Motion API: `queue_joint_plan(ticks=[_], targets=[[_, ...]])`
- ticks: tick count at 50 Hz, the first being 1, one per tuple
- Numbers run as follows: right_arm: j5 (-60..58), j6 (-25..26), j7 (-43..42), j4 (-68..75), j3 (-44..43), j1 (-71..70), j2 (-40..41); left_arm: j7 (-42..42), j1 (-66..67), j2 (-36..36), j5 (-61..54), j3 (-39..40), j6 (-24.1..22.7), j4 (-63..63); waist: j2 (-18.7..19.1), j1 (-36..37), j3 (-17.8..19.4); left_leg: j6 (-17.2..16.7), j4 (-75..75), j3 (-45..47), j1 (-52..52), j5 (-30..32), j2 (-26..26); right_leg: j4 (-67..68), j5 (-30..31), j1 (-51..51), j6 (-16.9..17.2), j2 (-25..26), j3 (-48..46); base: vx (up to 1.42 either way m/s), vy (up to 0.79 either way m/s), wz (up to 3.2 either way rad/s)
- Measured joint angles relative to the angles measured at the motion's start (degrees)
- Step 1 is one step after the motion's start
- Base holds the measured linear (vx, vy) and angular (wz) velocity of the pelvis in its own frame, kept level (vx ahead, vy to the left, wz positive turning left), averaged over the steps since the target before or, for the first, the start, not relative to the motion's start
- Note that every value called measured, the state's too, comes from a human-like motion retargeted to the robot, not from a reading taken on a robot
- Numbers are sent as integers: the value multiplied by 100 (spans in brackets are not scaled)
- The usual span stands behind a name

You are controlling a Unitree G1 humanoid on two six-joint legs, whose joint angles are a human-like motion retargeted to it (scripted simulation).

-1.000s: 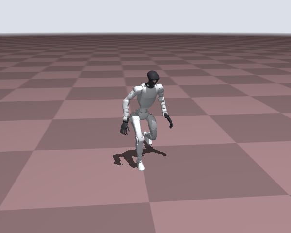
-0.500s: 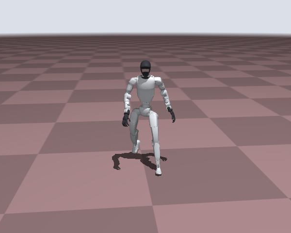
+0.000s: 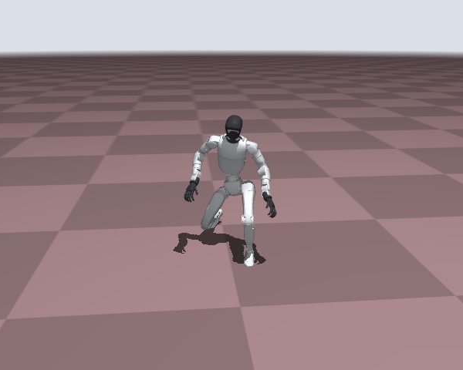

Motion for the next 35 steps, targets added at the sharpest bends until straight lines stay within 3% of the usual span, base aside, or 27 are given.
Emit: queue_joint_plan(ticks=[3,5,8,10,12,13,15,17,22,25,28,30,32,33,35], targets=[[166,-91,-21,-395,-105,-57,-170,18,355,24,366,-110,-74,-278,135,393,-40,0,-370,-29,359,141,216,-910,265,308,54,254,-130,17,-8,-50],[365,3,161,-903,-323,192,-315,-99,834,-25,549,13,24,-702,346,705,-120,0,-1201,-165,880,364,227,-1902,923,582,59,683,-354,22,-14,-46],[734,-220,-132,-1578,-651,1037,-328,-176,1987,-120,838,228,-113,-1325,548,1321,-473,51,-3361,-121,2178,1255,180,-3778,3428,855,226,1356,-279,29,-7,-41],[826,-401,-192,-1539,-620,1356,-272,-320,2782,-281,966,422,-206,-1440,723,1490,-801,15,-5783,-250,3414,2573,2,-4981,5453,909,443,1845,-179,23,2,-2],[900,-559,-278,-1103,-525,1347,-216,-484,3340,-659,796,712,-266,-1220,1061,1248,-1087,0,-8158,-423,4606,3827,-225,-5603,6227,776,715,2432,-18,13,16,75],[944,-593,-311,-842,-498,1284,-157,-567,3492,-874,615,872,-275,-1030,1246,1064,-1194,0,-8583,-483,4912,3814,-255,-5715,6139,610,715,2744,5,7,9,115],[997,-538,-411,-309,-452,1196,25,-599,3638,-1238,178,1111,-245,-613,1391,691,-1376,0,-8576,-466,5342,3044,-396,-5780,5670,127,714,3013,-78,5,-8,136],[1084,-439,-557,349,-462,1004,258,-555,3403,-1335,-6,1174,-205,-55,1455,287,-1554,21,-7796,-676,5358,2450,-522,-5779,5246,-657,452,3298,-345,-5,-22,183],[1978,-366,-586,1725,-746,859,675,-849,2311,-1166,488,565,-85,1350,1412,-597,-1733,78,-5557,-1385,5485,2412,-1320,-6015,4389,-2531,376,3279,-225,-8,-10,227],[2830,-429,-273,2064,-801,1006,748,-1210,1749,-1089,375,116,-51,1725,1633,-945,-1870,0,-4819,-1441,5921,2434,-1101,-6341,3805,-3438,373,3245,-510,0,-6,186],[2906,-460,83,1785,-759,1310,593,-1367,1331,-995,-35,-103,-73,1505,1957,-1208,-2102,0,-5162,-1374,6417,2553,-473,-6285,3173,-4383,576,3190,-1087,0,-5,164],[2587,-444,131,1348,-870,1604,432,-1333,1023,-940,-166,-157,-56,1141,2192,-1387,-2163,0,-5839,-1829,6802,2624,-194,-5914,3201,-4920,715,3178,-1150,-3,-10,185],[2323,-400,-75,967,-1041,1823,361,-1156,628,-883,94,-197,19,701,2544,-1465,-2009,152,-6119,-2355,7171,2059,385,-5183,4089,-5452,715,3310,-1254,-12,-13,158],[2223,-362,-212,895,-1099,1816,330,-1033,401,-879,302,-182,68,500,2687,-1414,-1890,410,-5952,-2279,7273,1345,660,-4460,4468,-5936,715,3286,-1282,-22,-3,73],[1987,-232,-581,1092,-1106,1537,336,-711,27,-896,698,-66,136,176,2938,-1248,-1555,657,-5328,-1900,7435,-393,1261,-2549,4494,-7051,715,3175,-1458,-28,0,-3]])
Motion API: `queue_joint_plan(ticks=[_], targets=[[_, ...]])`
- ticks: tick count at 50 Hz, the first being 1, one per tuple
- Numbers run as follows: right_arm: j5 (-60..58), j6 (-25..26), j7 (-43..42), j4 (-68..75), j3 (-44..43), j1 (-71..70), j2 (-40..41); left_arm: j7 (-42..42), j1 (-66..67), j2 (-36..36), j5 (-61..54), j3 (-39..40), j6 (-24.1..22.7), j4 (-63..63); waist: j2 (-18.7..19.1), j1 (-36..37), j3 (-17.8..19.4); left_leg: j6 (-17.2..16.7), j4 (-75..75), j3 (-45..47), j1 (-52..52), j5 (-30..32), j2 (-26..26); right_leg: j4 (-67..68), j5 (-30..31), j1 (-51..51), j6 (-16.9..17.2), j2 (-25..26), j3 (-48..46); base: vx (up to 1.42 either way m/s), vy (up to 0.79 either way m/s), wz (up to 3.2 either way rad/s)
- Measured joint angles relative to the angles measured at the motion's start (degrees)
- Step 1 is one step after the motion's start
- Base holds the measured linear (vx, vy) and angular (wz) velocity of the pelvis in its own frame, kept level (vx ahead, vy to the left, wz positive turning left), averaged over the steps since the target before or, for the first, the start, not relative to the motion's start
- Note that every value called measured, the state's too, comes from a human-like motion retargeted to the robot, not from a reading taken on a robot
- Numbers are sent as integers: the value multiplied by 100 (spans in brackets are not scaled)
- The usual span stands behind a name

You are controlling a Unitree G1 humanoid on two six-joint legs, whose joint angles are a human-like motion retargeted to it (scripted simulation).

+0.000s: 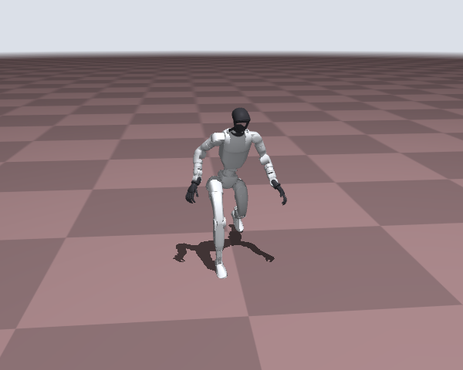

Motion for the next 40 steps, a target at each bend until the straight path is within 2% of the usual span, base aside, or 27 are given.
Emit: queue_joint_plan(ticks=[3,5,7,10,15,18,20,23,26,28,30,32,33,35,38,40], targets=[[-69,249,-438,1001,393,-904,135,665,-173,-186,-92,111,-52,-236,103,-84,623,-51,792,388,93,-1583,517,1370,-296,-736,-108,-178,-170,-26,0,-19],[83,314,-450,1631,710,-1470,213,939,-289,-339,-307,60,-115,-249,70,-157,984,-156,1111,434,66,-2097,655,1667,-304,-966,-171,-207,-175,-16,0,20],[152,54,-587,1887,631,-1519,313,955,-289,-482,-22,-58,-263,-167,-73,-471,1312,-248,1350,53,30,-2237,624,2228,-554,-1002,-31,-636,-86,-1,-1,90],[270,31,-337,1924,612,-1401,264,872,-137,-640,223,-49,-211,-109,6,-431,1303,-359,1584,-20,-234,-2041,617,2045,-560,-1009,-61,-504,-116,3,-2,-18],[420,68,16,1939,656,-1220,76,417,338,-807,75,-27,-182,-119,152,-366,944,-248,1382,212,-294,-1613,509,1683,-431,-1005,-221,-232,-136,11,-1,-32],[557,-63,-111,1951,490,-1053,57,385,502,-874,134,-310,-256,-102,160,-547,806,-233,1239,317,-185,-1489,492,2074,-611,-1024,-295,-557,-140,15,1,32],[644,37,15,1954,579,-1079,-9,417,479,-857,31,-507,-210,-85,272,-459,692,-284,1222,417,-196,-1429,534,1952,-659,-1024,-396,-395,-138,8,-1,-1],[724,-16,11,1916,518,-1130,20,313,355,-806,189,-835,-199,-78,312,-582,756,-357,1306,153,-156,-1426,522,2315,-880,-1031,-398,-595,-90,8,0,30],[750,70,136,1909,690,-1359,-5,114,113,-778,282,-1008,-88,-45,403,-490,799,-404,1322,111,-95,-1385,511,2392,-969,-1073,-407,-506,-63,6,-1,-8],[726,40,164,1917,731,-1534,-6,-4,-9,-768,321,-1083,-94,-15,426,-609,874,-438,1156,87,39,-1315,517,2627,-1140,-1072,-390,-652,-30,17,-1,43],[698,-4,322,1822,780,-1656,-54,-206,-61,-740,355,-1135,-94,63,500,-814,921,-500,769,33,220,-1056,546,2730,-1275,-959,-400,-800,-85,27,-4,61],[857,-147,517,1390,808,-1484,-140,-487,87,-631,411,-1179,-127,164,565,-989,774,-589,194,-52,390,-368,533,2599,-1307,-765,-470,-832,-238,38,-12,10],[982,-131,673,1034,875,-1310,-249,-599,201,-561,319,-1181,-86,211,680,-980,625,-618,-187,-48,447,178,545,2237,-1202,-586,-534,-669,-415,45,-13,-17],[1184,-276,837,110,828,-627,-485,-720,607,-482,186,-1221,-127,305,628,-1273,319,-657,-909,-288,461,1590,261,1583,-997,-52,-484,-752,-523,51,-4,54],[987,-488,1096,-1098,616,256,-935,-532,1052,-495,152,-1239,-287,603,-31,-1939,167,-657,-1914,-435,475,3975,-881,-211,-265,1341,-56,-1122,40,44,12,109],[597,-544,1214,-1376,559,421,-1117,-282,1220,-507,365,-1159,-401,859,-478,-2043,266,-657,-2272,-562,522,4143,-1654,-2255,787,2629,0,-875,314,24,-8,-52]])
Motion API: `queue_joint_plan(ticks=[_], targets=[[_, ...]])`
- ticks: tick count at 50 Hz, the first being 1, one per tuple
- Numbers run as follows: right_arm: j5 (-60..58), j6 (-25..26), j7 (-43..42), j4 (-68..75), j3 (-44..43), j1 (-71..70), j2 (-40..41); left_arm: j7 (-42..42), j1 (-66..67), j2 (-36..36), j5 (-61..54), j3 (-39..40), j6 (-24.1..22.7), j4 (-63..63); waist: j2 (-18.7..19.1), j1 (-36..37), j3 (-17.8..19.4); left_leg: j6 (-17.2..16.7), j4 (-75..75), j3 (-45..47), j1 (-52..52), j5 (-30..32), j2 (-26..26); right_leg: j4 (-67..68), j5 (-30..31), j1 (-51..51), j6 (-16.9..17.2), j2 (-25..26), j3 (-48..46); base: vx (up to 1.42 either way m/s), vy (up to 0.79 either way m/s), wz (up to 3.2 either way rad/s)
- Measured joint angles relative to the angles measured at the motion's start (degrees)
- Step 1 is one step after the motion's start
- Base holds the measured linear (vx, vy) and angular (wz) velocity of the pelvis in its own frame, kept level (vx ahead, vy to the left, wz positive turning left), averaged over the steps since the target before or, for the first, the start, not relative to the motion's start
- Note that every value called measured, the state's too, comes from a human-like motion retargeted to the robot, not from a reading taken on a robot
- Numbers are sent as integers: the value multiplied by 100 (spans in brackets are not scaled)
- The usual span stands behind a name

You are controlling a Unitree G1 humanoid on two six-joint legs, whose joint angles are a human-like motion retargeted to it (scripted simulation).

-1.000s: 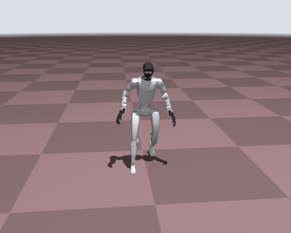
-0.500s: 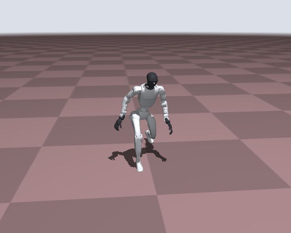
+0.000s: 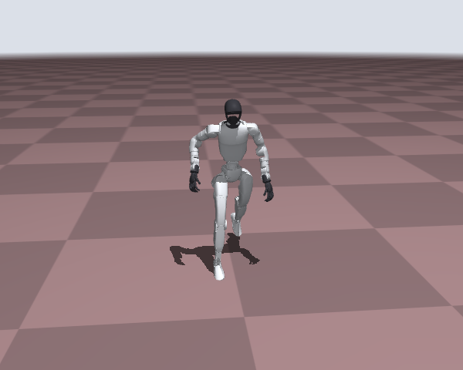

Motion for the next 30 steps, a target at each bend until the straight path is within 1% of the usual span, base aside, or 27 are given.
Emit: queue_joint_plan(ticks=[1,2,3,4,5,7,8,10,12,14,15,16,17,18,19,20,21,22,23,25,27,28,30], targets=[[-94,21,-16,101,19,-19,34,111,109,-1,151,60,-34,83,-127,117,40,0,-74,-76,-50,-454,-231,-1006,476,650,0,256,33,20,-26,-152],[-123,50,-35,230,31,-47,100,202,218,0,279,113,-57,147,-227,266,56,0,-148,-96,-162,-850,-412,-1813,770,1210,0,493,46,20,-32,-183],[-22,95,-62,417,28,-89,228,254,324,4,364,153,-59,176,-273,478,25,0,-222,-1,-398,-1130,-491,-2221,700,1590,0,695,20,16,-30,-177],[144,131,-74,619,22,-156,370,266,404,10,388,169,-55,187,-283,722,-50,0,-285,101,-744,-1281,-522,-2317,436,1850,0,840,3,12,-26,-167],[342,164,-79,829,15,-235,519,259,471,16,383,173,-47,188,-276,982,-147,0,-343,208,-1145,-1367,-528,-2257,75,2048,0,956,-8,9,-14,-173],[482,192,-40,1280,82,-599,609,152,470,-6,311,188,-46,226,-274,1660,-401,194,-380,565,-2106,-1504,-616,-1574,-226,2135,-4,1031,258,6,3,-214],[390,210,-18,1489,169,-824,575,87,474,-24,301,232,-52,265,-285,2027,-499,321,-399,824,-2540,-1607,-614,-1159,-186,2175,-14,1073,465,7,11,-254],[9,267,35,1916,437,-1350,462,-16,532,-27,284,373,-64,360,-325,2687,-630,495,-452,1327,-3282,-1921,-447,-302,-22,2350,-43,1173,845,11,8,-260],[-555,279,202,2297,722,-1938,422,16,628,-15,489,642,-169,555,-438,3166,-611,649,-315,1756,-3871,-2581,-177,423,30,2798,0,1141,953,14,1,-223],[-959,381,354,2494,1066,-2492,313,317,721,-49,564,829,-259,782,-574,3532,-780,562,-459,2021,-4446,-2920,39,872,40,3094,0,926,962,11,-4,-196],[-990,392,335,2509,1263,-2764,256,503,769,14,511,794,-294,837,-655,3716,-836,500,-442,2127,-4699,-3150,201,932,28,3310,0,841,938,11,-14,-210],[-995,410,329,2447,1492,-3063,181,605,812,80,446,724,-308,879,-747,3922,-850,402,-355,2141,-4855,-3250,383,813,78,3553,0,806,1063,12,-16,-226],[-1025,436,331,2358,1727,-3381,100,669,848,141,377,671,-307,926,-846,4126,-838,332,-221,2131,-4996,-3201,532,693,108,3795,0,739,1235,12,-11,-244],[-1106,477,350,2217,1973,-3736,6,653,870,191,300,654,-280,980,-956,4325,-774,318,6,2074,-5106,-2855,618,571,98,4033,0,609,1500,7,6,-221],[-1238,514,379,2029,2170,-4078,-102,552,888,236,197,646,-224,1019,-1129,4424,-707,416,546,2054,-5417,-2387,536,592,-204,4196,0,286,1755,1,26,-180],[-1394,548,413,1817,2344,-4412,-217,408,903,279,82,641,-153,1051,-1332,4473,-638,570,1244,2053,-5829,-1858,370,684,-653,4321,0,-134,2005,-7,36,-81],[-1564,577,412,1554,2385,-4746,-316,180,840,347,-50,703,-78,1060,-1640,4335,-458,591,2423,2233,-6452,-1916,188,1086,-1569,4407,-111,-703,1969,-12,33,-9],[-1727,595,377,1305,2377,-5040,-379,-36,758,425,-157,780,-14,1065,-1895,4194,-278,536,3484,2369,-7012,-2035,79,1461,-2435,4505,-238,-1174,1853,-16,17,52],[-1878,594,276,1083,2273,-5254,-370,-226,638,522,-212,889,25,1063,-2046,4047,-97,329,4307,2414,-7444,-2276,113,1784,-3200,4625,-398,-1449,1579,-16,5,54],[-2185,640,-8,679,1998,-5453,-249,-384,328,720,-345,1178,71,1017,-2324,3801,258,64,5324,2448,-8004,-2664,160,2307,-4363,4821,-604,-1907,1003,-16,-4,48],[-2388,673,-313,329,1744,-5232,-121,-133,107,817,-625,1457,46,826,-2576,3643,455,0,5814,2525,-8367,-2831,158,2646,-5043,4910,-643,-2290,583,-14,1,42],[-2436,673,-400,178,1644,-5028,-80,28,39,832,-790,1568,21,686,-2681,3559,507,0,5988,2575,-8528,-2870,135,2812,-5253,4912,-616,-2419,494,-11,6,34],[-2379,440,-700,-225,1312,-4363,-56,451,46,853,-974,1791,-102,293,-2802,3579,619,0,6584,2647,-8862,-3020,328,3260,-5487,4771,-591,-2515,774,-6,5,24]])
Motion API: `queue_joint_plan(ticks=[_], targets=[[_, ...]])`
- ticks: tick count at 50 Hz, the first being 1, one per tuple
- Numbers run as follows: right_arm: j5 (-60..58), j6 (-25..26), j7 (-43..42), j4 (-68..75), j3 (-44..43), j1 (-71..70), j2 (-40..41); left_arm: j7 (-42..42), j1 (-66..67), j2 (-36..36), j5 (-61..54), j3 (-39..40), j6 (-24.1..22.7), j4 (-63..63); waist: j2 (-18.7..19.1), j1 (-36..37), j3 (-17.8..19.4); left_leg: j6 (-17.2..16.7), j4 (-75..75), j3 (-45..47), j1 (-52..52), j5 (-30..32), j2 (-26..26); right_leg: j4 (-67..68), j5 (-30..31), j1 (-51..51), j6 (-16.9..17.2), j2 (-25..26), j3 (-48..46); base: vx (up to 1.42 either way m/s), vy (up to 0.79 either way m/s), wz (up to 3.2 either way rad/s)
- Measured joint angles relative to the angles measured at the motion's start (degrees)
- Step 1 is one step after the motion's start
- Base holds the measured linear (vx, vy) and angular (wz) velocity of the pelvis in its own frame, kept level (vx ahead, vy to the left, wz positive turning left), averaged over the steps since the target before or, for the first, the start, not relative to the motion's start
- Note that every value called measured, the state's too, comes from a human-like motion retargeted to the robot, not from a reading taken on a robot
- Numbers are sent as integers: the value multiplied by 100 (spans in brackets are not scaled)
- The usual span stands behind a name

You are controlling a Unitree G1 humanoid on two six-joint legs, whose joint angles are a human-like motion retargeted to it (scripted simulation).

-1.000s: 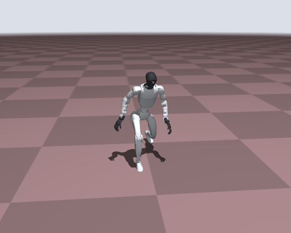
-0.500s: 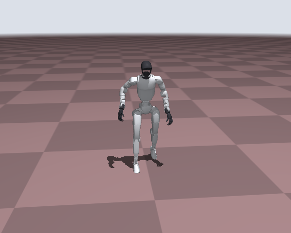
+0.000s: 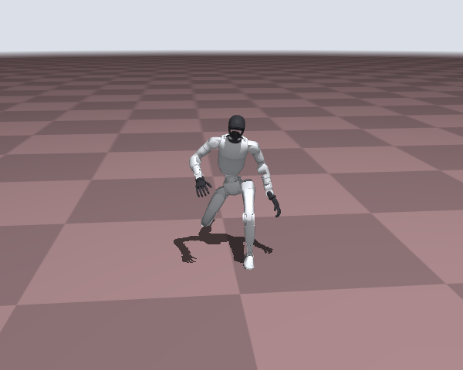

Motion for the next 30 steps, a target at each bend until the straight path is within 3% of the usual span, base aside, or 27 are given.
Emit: queue_joint_plan(ticks=[3,7,10,12,14,16,18,19,20,22,25,30], targets=[[122,152,636,-72,-105,691,2,-168,-34,31,-27,34,160,-435,-59,-336,163,0,-40,-178,0,-68,-318,469,173,29,237,248,99,-4,-7,63],[535,-112,486,9,-470,1456,-129,-133,-79,14,148,30,56,-578,-142,-115,402,0,410,-134,-38,-121,-101,770,440,-9,320,131,220,8,6,-33],[908,-109,510,128,-840,1514,-364,-232,-22,46,243,99,36,-409,-232,41,479,0,353,-80,166,-91,-27,202,712,174,472,90,224,14,13,-61],[1131,-47,469,-17,-1221,1587,-727,-136,360,-23,176,166,17,-471,-236,124,339,0,21,-40,483,-65,-10,-511,1255,300,545,173,196,26,12,-57],[1352,115,514,-340,-1718,1947,-1229,-107,987,-147,-45,89,74,-749,-114,168,73,0,-818,-73,1071,105,-158,-1544,2342,527,555,452,85,38,9,-35],[1582,-10,349,-752,-2493,2816,-1650,-185,1712,-295,162,21,0,-1031,172,433,-292,0,-2031,-221,1809,572,-183,-2640,4014,579,588,966,208,41,6,-49],[1631,-201,355,-1070,-3271,3804,-1821,-635,2310,-427,536,112,-37,-1160,635,754,-668,0,-4030,-587,2854,1589,-154,-3530,5602,403,591,1750,354,29,5,-54],[1563,-286,351,-1145,-3495,4147,-1831,-838,2548,-522,552,243,-25,-1133,866,908,-775,0,-5323,-665,3611,2264,-101,-3759,5908,269,591,2076,396,21,12,-73],[1464,-364,333,-1189,-3647,4420,-1822,-1010,2770,-632,489,405,0,-1072,1090,1057,-845,0,-6700,-684,4457,2976,-34,-3910,6008,132,591,2359,424,16,19,-59],[1238,-488,269,-1120,-3654,4650,-1693,-1017,3105,-962,140,761,23,-778,1468,975,-919,0,-8081,-442,5595,3050,23,-4333,5618,-27,591,2705,-43,11,18,10],[1056,-469,288,-691,-3272,4715,-1391,-706,3272,-1284,-313,963,17,-175,1515,239,-1139,0,-8081,-244,6234,1855,-261,-5164,5233,-501,591,3007,-866,12,-7,147],[1679,-271,537,549,-2463,4798,-490,-625,2713,-854,-456,400,33,432,1142,-874,-1448,22,-5711,-956,6003,1726,-1045,-4968,4674,-2919,591,3318,-569,-6,-13,218]])
